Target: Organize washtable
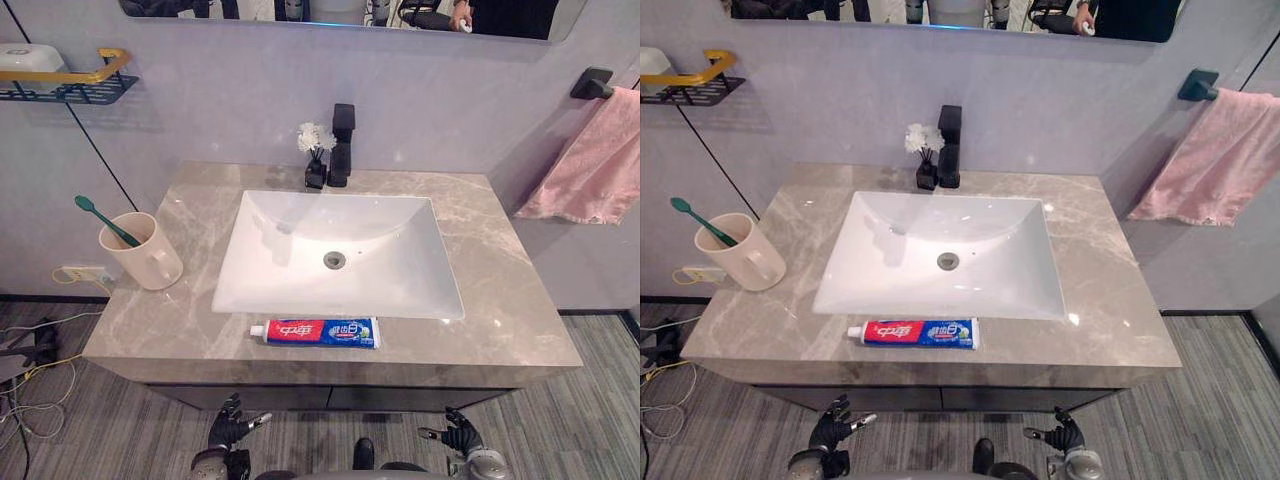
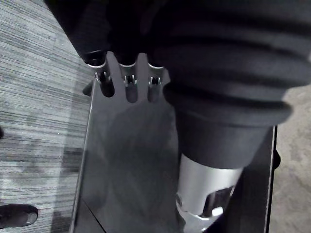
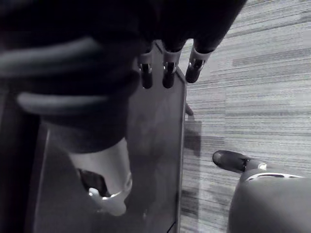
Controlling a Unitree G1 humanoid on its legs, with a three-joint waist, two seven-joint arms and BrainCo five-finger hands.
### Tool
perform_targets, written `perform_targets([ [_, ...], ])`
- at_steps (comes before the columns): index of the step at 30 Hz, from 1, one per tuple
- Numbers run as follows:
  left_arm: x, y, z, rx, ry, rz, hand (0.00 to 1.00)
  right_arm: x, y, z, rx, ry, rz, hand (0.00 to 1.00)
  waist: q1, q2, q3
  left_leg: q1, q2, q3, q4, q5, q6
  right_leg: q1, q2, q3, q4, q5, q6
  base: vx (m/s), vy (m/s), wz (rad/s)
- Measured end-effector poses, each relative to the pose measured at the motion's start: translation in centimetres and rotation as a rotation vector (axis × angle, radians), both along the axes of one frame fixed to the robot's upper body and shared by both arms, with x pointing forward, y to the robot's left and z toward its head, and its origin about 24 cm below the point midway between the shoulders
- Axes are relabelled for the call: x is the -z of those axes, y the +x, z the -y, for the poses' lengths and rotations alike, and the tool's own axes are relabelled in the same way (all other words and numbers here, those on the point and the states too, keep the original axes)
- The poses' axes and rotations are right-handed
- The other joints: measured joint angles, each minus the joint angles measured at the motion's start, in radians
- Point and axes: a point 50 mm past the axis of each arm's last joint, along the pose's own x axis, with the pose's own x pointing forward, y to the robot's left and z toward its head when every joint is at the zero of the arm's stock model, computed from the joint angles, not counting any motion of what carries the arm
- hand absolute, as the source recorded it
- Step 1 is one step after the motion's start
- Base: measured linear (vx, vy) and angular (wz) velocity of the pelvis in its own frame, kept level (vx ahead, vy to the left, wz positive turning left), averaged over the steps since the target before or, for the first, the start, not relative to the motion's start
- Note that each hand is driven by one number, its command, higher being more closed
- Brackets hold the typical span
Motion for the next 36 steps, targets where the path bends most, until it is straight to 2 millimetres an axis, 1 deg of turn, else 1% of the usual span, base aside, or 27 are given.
perform_targets([
  [2, 0.1, 0.0, -0.1, 0.000, 0.018, -0.015, 0.00, 0.0, -0.3, 0.7, 0.057, -0.007, -0.002, 0.00, 0.000, 0.001, 0.000, -0.004, -0.001, -0.002, -0.001, 0.001, 0.002, -0.003, -0.002, -0.004, 0.000, -0.003, 0.005, 0.04, 0.038, 0.06],
  [6, 0.2, 0.1, -0.5, -0.004, 0.039, -0.027, 0.00, -0.1, -0.6, 1.3, 0.098, -0.009, -0.001, 0.00, -0.001, 0.001, 0.000, -0.003, -0.001, -0.011, 0.001, 0.004, 0.005, -0.001, -0.003, -0.017, 0.000, -0.005, 0.007, 0.06, 0.037, 0.08],
  [11, -0.2, 0.7, -2.0, -0.041, 0.078, -0.011, 0.00, -0.4, -0.2, 2.2, 0.122, -0.023, 0.017, 0.00, -0.004, 0.004, 0.001, -0.005, -0.008, -0.041, 0.011, 0.004, 0.005, 0.014, -0.014, -0.058, 0.001, -0.005, 0.008, 0.03, 0.037, 0.17],
  [13, -0.5, 0.6, -2.9, -0.095, 0.090, -0.001, 0.00, -0.6, 0.0, 2.8, 0.136, -0.034, 0.026, 0.00, -0.001, 0.006, 0.002, -0.005, -0.018, -0.050, 0.012, 0.012, -0.008, 0.024, -0.026, -0.070, 0.001, -0.005, 0.008, -0.04, 0.044, 0.21],
  [15, -0.9, 0.5, -4.4, -0.164, 0.113, 0.017, 0.00, -0.9, 0.5, 3.2, 0.150, -0.042, 0.044, 0.00, 0.000, 0.006, 0.002, -0.010, -0.025, -0.060, 0.011, 0.018, 0.001, 0.025, -0.034, -0.084, 0.001, -0.005, 0.008, -0.04, 0.029, 0.16],
  [16, -1.0, 0.4, -4.8, -0.177, 0.121, 0.020, 0.00, -0.9, 0.5, 3.3, 0.151, -0.044, 0.045, 0.00, 0.001, 0.006, 0.002, -0.010, -0.027, -0.064, 0.010, 0.019, 0.003, 0.025, -0.036, -0.086, 0.001, -0.005, 0.008, -0.04, 0.016, 0.16],
  [17, -1.4, 0.4, -5.8, -0.209, 0.137, 0.033, 0.00, -1.0, 0.8, 3.4, 0.150, -0.046, 0.051, 0.00, 0.001, 0.006, 0.002, -0.010, -0.030, -0.074, 0.006, 0.023, 0.010, 0.026, -0.038, -0.092, 0.001, -0.005, 0.008, -0.05, 0.010, 0.16],
  [19, -2.3, 0.5, -7.4, -0.269, 0.175, 0.071, 0.00, -1.1, 0.8, 3.6, 0.149, -0.051, 0.049, 0.00, 0.001, 0.005, 0.002, -0.013, -0.033, -0.088, 0.000, 0.030, 0.021, 0.027, -0.042, -0.108, 0.000, -0.005, 0.008, -0.07, -0.003, 0.19],
  [20, -2.6, 0.5, -7.8, -0.283, 0.184, 0.083, 0.00, -1.1, 0.8, 3.6, 0.148, -0.052, 0.050, 0.00, 0.001, 0.005, 0.002, -0.014, -0.033, -0.093, -0.001, 0.033, 0.024, 0.028, -0.044, -0.113, 0.000, -0.005, 0.008, -0.08, -0.012, 0.25],
  [21, -3.5, 0.7, -8.7, -0.312, 0.208, 0.126, 0.00, -1.1, 0.8, 3.8, 0.148, -0.056, 0.050, 0.00, 0.001, 0.005, 0.002, -0.016, -0.035, -0.103, -0.002, 0.038, 0.024, 0.032, -0.047, -0.123, 0.000, -0.004, 0.009, -0.07, -0.011, 0.21],
  [23, -5.1, 1.4, -9.7, -0.352, 0.244, 0.201, 0.00, -1.2, 0.6, 3.9, 0.148, -0.059, 0.047, 0.00, 0.005, 0.005, 0.001, -0.021, -0.035, -0.108, -0.003, 0.039, 0.025, 0.033, -0.049, -0.132, 0.000, -0.005, 0.009, -0.08, -0.012, 0.21],
  [24, -7.3, 2.2, -10.8, -0.382, 0.288, 0.306, 0.00, -1.2, 0.6, 4.0, 0.147, -0.062, 0.048, 0.00, 0.005, 0.004, 0.001, -0.025, -0.035, -0.121, -0.004, 0.039, 0.025, 0.034, -0.050, -0.139, 0.000, -0.005, 0.010, -0.07, -0.011, 0.21],
  [25, -8.3, 2.6, -11.1, -0.392, 0.310, 0.352, 0.00, -1.2, 0.5, 4.0, 0.147, -0.063, 0.050, 0.00, 0.006, 0.004, 0.001, -0.026, -0.035, -0.127, -0.005, 0.040, 0.024, 0.035, -0.050, -0.141, 0.000, -0.005, 0.010, -0.07, -0.012, 0.22],
  [26, -10.6, 3.3, -11.7, -0.408, 0.353, 0.451, 0.00, -1.3, 0.1, 4.2, 0.146, -0.069, 0.053, 0.00, 0.010, 0.006, 0.001, -0.028, -0.035, -0.132, -0.005, 0.041, 0.022, 0.036, -0.050, -0.146, 0.000, -0.007, 0.011, -0.03, -0.005, 0.12],
  [27, -11.8, 3.6, -12.0, -0.414, 0.376, 0.503, 0.00, -1.3, 0.0, 4.2, 0.147, -0.071, 0.052, 0.00, 0.012, 0.008, 0.000, -0.030, -0.035, -0.136, -0.005, 0.042, 0.021, 0.036, -0.051, -0.151, 0.000, -0.007, 0.011, -0.03, -0.009, 0.18],
  [29, -16.5, 4.8, -12.3, -0.422, 0.463, 0.699, 0.00, -1.5, -0.4, 4.6, 0.154, -0.082, 0.056, 0.00, 0.014, 0.019, -0.008, -0.042, -0.036, -0.157, -0.004, 0.048, 0.022, 0.035, -0.053, -0.175, 0.000, -0.008, 0.012, -0.02, -0.007, 0.26],
  [30, -17.6, 5.1, -12.1, -0.414, 0.488, 0.743, 0.00, -1.5, -0.7, 4.6, 0.155, -0.084, 0.052, 0.00, 0.016, 0.022, -0.010, -0.045, -0.036, -0.160, -0.004, 0.049, 0.021, 0.034, -0.054, -0.181, 0.001, -0.010, 0.013, 0.00, 0.001, 0.28],
  [32, -22.0, 6.3, -10.8, -0.365, 0.568, 0.936, 0.00, -1.3, -1.7, 4.7, 0.159, -0.084, 0.029, 0.00, 0.027, 0.029, -0.019, -0.060, -0.036, -0.186, 0.001, 0.053, 0.019, 0.033, -0.054, -0.198, 0.001, -0.014, 0.010, 0.01, 0.004, 0.30],
  [33, -23.1, 6.5, -10.3, -0.350, 0.587, 0.982, 0.00, -1.2, -1.8, 4.7, 0.160, -0.084, 0.026, 0.00, 0.028, 0.030, -0.021, -0.063, -0.036, -0.188, 0.002, 0.055, 0.017, 0.033, -0.054, -0.202, 0.002, -0.014, 0.010, 0.02, 0.002, 0.30],
  [35, -26.7, 7.2, -7.6, -0.258, 0.638, 1.167, 0.00, -1.1, -2.5, 4.7, 0.163, -0.084, 0.009, 0.00, 0.028, 0.033, -0.026, -0.075, -0.038, -0.209, 0.007, 0.065, 0.021, 0.033, -0.056, -0.225, 0.005, -0.015, 0.008, 0.02, 0.009, 0.28],
  [36, -27.6, 7.2, -6.9, -0.231, 0.639, 1.211, 0.00, -1.1, -2.5, 4.7, 0.163, -0.083, 0.009, 0.00, 0.027, 0.033, -0.026, -0.075, -0.038, -0.211, 0.011, 0.066, 0.021, 0.033, -0.057, -0.226, 0.005, -0.015, 0.008, 0.02, 0.028, 0.15],
])
